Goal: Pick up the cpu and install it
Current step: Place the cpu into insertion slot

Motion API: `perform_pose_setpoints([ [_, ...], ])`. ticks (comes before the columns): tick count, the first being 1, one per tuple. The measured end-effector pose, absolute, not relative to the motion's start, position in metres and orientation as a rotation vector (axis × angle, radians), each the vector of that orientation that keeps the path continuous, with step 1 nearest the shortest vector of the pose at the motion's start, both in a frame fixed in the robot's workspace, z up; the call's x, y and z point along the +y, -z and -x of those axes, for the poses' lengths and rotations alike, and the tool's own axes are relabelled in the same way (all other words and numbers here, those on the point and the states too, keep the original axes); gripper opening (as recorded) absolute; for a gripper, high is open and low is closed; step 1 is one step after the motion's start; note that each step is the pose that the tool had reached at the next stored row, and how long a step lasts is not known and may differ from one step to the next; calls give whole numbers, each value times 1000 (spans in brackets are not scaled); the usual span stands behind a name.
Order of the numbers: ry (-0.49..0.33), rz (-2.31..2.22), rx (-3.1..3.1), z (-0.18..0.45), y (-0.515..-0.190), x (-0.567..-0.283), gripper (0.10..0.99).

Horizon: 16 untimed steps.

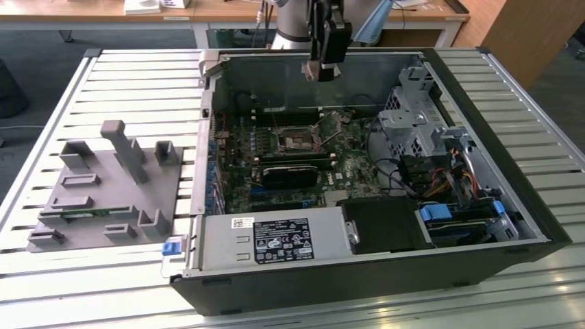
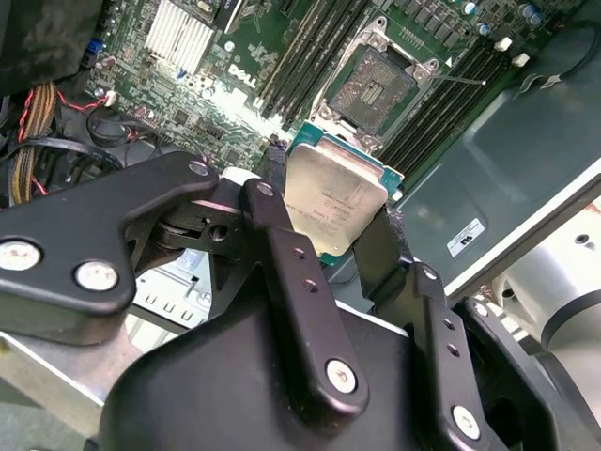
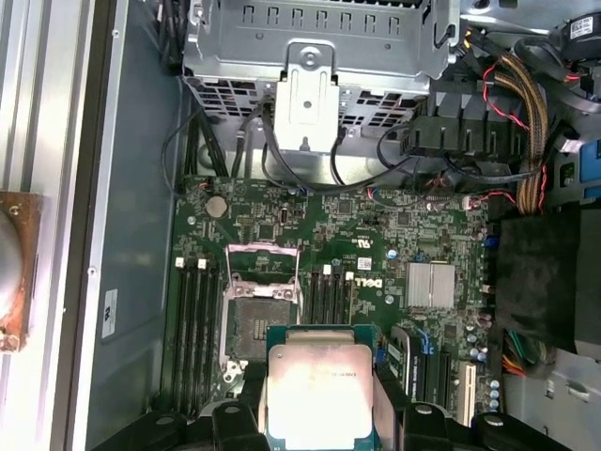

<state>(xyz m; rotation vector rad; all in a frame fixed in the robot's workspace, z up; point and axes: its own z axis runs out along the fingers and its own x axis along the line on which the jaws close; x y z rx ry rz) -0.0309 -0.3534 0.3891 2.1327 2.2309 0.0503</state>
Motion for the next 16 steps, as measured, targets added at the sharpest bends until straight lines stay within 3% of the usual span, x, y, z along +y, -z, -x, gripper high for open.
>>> perform_pose_setpoints([
  [16, -45, -2132, 2228, 31, -383, -353, 533],
])
